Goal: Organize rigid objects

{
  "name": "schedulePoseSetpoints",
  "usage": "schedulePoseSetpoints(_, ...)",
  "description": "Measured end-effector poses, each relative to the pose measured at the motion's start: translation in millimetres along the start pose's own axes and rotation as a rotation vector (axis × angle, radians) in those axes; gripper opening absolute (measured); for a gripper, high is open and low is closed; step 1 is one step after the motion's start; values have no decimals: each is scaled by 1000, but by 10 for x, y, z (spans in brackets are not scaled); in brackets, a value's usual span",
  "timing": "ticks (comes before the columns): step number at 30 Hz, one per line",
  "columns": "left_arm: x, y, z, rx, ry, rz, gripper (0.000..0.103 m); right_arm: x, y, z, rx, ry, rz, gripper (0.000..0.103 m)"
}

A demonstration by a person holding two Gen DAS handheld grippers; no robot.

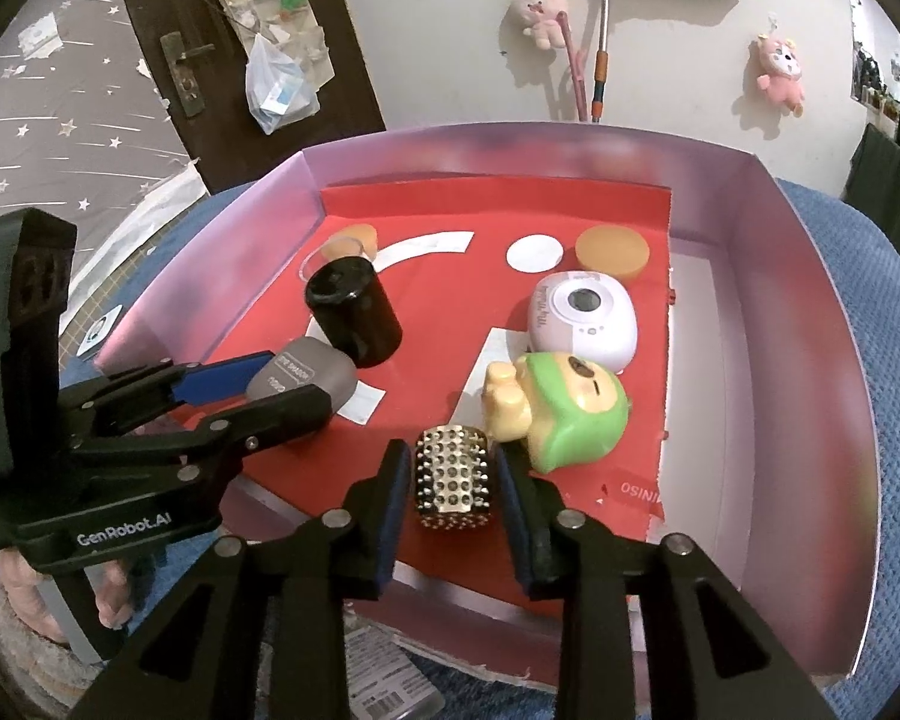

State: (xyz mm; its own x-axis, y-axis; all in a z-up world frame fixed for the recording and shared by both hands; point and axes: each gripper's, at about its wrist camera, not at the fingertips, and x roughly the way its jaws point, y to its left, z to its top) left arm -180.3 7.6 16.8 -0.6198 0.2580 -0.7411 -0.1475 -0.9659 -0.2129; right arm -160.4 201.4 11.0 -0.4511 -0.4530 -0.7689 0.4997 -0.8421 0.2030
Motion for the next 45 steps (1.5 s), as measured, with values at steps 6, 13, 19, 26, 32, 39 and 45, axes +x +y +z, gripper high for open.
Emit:
schedulePoseSetpoints(6, -30, 3, 6, 3, -7, 12, 53, -45, 12, -17, -6, -8, 1, 41)
schedulePoseSetpoints(13, -104, 1, 14, 4, -33, 37, 67, -68, 11, -9, -6, -10, 2, 45)
schedulePoseSetpoints(19, -161, 7, 26, 6, -43, 41, 67, -126, 28, -11, -14, -23, 3, 52)
schedulePoseSetpoints(26, -282, -6, 22, 11, -66, 50, 73, -246, 78, -18, -28, -47, 9, 59)
schedulePoseSetpoints(32, -354, -30, 10, 13, -77, 55, 74, -288, 96, -25, -29, -55, 6, 60)
schedulePoseSetpoints(39, -426, -61, -21, 20, -86, 53, 77, -326, 108, -44, -29, -64, 5, 67)
schedulePoseSetpoints(45, -523, -77, -43, 21, -123, 78, 98, -396, 123, -78, -37, -74, 11, 75)
